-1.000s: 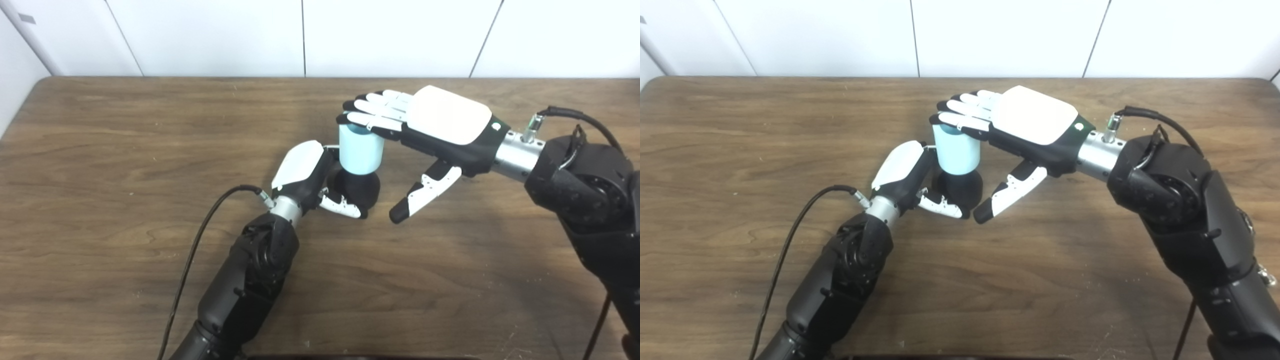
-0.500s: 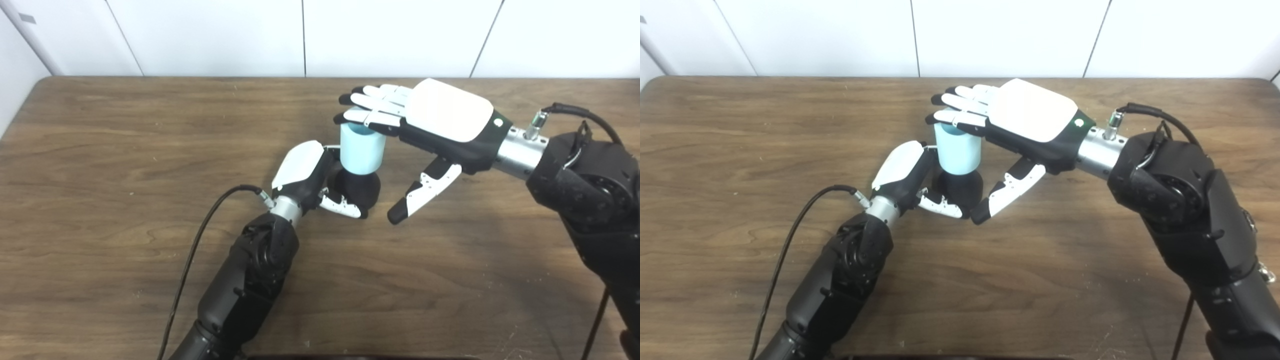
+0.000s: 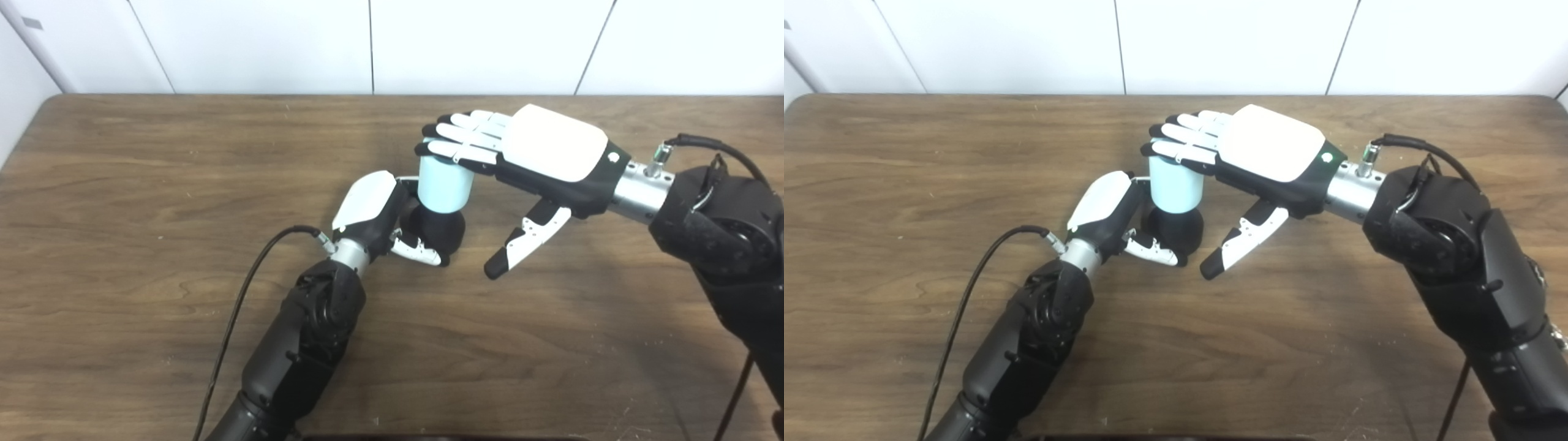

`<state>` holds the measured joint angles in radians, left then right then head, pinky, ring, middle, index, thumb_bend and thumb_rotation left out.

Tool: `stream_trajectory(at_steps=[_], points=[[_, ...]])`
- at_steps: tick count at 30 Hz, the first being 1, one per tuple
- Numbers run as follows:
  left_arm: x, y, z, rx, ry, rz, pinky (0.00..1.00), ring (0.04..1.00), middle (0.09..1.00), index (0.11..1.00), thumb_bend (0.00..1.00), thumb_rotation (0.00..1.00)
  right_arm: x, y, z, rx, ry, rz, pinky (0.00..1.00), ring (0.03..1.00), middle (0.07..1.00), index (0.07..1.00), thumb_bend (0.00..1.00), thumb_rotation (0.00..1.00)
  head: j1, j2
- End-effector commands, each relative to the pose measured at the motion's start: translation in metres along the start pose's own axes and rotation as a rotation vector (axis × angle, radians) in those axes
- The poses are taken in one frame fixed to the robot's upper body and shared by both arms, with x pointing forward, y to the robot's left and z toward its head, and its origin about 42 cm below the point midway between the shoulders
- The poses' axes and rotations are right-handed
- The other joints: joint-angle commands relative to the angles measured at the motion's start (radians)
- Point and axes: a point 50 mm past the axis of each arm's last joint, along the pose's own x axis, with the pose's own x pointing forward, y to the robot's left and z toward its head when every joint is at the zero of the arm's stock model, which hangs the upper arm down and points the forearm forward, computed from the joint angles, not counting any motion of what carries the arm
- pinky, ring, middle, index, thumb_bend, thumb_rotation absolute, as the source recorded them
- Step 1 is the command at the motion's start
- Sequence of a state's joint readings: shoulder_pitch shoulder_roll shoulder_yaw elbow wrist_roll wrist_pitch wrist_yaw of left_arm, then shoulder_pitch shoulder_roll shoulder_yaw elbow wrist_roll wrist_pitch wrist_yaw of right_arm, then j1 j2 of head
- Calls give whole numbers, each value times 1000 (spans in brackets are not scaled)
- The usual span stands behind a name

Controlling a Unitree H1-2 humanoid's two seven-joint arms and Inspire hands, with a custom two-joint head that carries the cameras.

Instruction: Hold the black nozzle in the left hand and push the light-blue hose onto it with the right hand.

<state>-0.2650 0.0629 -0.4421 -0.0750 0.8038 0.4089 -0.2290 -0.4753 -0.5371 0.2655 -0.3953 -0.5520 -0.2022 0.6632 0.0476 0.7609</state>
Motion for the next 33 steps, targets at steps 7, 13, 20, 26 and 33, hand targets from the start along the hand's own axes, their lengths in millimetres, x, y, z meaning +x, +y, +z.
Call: stream_trajectory(at_steps=[7,13,20,26,33], points=[[-17,-39,-53,8,194,-202,983,800,650,482,517,40,-4,1,-16,4,52,29,898,993,989,933,699,992,-4,4],[-16,-38,-51,7,193,-204,984,836,669,482,517,40,-6,4,-14,40,54,22,871,991,986,931,698,991,-7,8],[-16,-38,-51,9,191,-206,983,833,677,482,518,41,-5,15,-17,114,54,29,905,991,990,933,696,989,-10,11],[-17,-37,-50,12,189,-208,983,828,686,482,517,40,-2,20,-14,127,56,50,951,995,1000,943,696,989,-8,17],[-18,-36,-50,16,187,-208,982,804,661,482,517,40,-1,28,-2,107,8,97,954,999,1000,951,694,996,-5,28]])
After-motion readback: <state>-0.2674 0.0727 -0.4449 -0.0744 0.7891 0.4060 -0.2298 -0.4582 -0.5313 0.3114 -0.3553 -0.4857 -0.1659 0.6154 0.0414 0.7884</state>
